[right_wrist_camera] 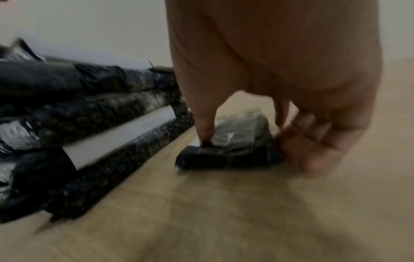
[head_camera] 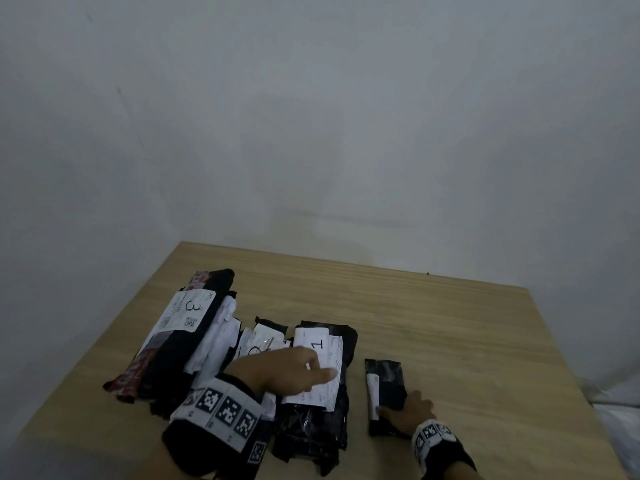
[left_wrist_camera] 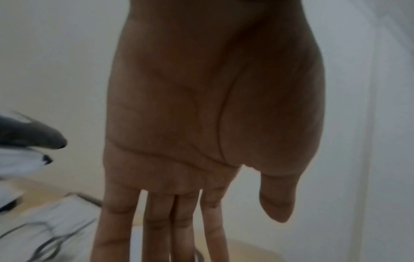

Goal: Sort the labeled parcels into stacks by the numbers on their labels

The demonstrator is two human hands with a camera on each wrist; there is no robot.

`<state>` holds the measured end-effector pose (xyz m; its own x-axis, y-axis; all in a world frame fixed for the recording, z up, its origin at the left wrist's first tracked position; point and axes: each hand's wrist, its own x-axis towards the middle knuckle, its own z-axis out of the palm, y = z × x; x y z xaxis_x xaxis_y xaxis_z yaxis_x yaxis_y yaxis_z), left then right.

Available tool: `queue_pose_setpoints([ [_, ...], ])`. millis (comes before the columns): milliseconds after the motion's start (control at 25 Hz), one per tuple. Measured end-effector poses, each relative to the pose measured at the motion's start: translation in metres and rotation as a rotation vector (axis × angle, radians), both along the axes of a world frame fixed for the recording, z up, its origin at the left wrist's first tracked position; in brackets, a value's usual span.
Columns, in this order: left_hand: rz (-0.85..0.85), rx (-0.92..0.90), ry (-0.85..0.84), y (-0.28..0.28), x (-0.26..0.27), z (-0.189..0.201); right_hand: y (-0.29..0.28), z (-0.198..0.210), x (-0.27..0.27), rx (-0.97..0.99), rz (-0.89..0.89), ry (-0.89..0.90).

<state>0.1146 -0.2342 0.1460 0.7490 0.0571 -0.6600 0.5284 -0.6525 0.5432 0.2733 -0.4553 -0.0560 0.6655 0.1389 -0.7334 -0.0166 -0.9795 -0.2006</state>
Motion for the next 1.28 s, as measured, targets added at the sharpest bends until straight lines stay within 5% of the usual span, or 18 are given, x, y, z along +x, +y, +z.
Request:
queue_pose_setpoints([
  [120,-0.033,0.042,0.053,-0.001,-0.011,-0.034,-0.009,-0.015,-0.008,0.165,-0.268,-0.040],
  [200,0.005,0.012,0.043,0.000,-0.016,-0.045,-0.006,-0.006,-0.003,0.209,-0.277,-0.024],
  [400,0.217,-0.062,-0.191,0.004,-0.010,-0.041,0.030,0.077,0.012,0.642,-0.327,-0.330],
  [560,0.440,-0.237,-0.381,-0.001,0.002,-0.022,0.079,0.143,-0.022,0.831,0.136,-0.440],
  [640,0.464,-0.315,-0.451,-0.003,0.006,-0.018,0.094,0.154,-0.047,0.819,0.466,-0.415],
  [720,0.498,-0.353,-0.496,0.001,0.008,-0.018,0.099,0.156,-0.062,0.843,0.615,-0.334],
  [960,0.530,-0.313,-0.313,0.023,0.008,-0.013,0.081,0.152,-0.051,1.058,0.130,-0.190],
  [1080,0.546,-0.290,-0.353,0.031,0.006,-0.018,0.077,0.147,-0.052,1.064,-0.052,-0.083],
  [1280,0.271,-0.023,-0.112,0.026,0.007,-0.029,0.073,0.124,-0.054,0.912,-0.064,-0.083],
])
